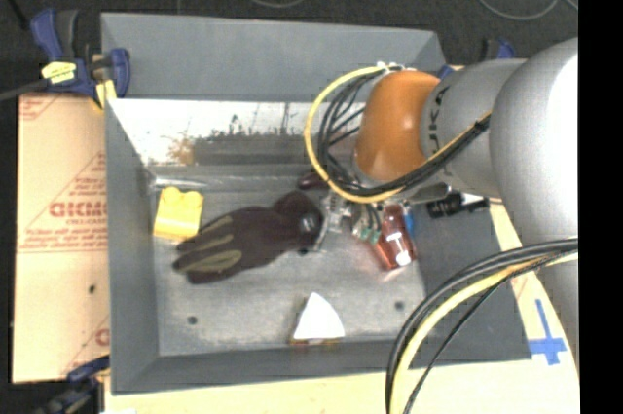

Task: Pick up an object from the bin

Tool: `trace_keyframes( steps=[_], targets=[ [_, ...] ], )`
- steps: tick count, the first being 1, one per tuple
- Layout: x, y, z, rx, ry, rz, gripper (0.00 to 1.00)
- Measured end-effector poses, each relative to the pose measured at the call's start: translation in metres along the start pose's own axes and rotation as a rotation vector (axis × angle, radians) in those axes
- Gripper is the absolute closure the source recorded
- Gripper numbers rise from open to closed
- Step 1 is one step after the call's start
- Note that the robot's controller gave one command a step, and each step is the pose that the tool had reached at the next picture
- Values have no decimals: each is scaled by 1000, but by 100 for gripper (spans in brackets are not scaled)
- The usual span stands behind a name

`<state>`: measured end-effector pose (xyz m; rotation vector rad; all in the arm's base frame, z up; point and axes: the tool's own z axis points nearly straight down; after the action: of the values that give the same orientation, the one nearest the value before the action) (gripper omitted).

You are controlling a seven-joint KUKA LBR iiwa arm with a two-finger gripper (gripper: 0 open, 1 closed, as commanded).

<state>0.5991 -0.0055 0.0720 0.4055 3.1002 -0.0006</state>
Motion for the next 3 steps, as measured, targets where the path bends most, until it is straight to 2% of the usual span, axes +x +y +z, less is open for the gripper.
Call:
trace_keyframes(
  steps=[1, 2, 3],
  targets=[
    [0, 0, 0, 0, 0, -2, 100],
    [-8, 5, -125, 0, -4, -11, 100],
    [-8, 5, -125, 1, -4, -12, 100]
  ],
)
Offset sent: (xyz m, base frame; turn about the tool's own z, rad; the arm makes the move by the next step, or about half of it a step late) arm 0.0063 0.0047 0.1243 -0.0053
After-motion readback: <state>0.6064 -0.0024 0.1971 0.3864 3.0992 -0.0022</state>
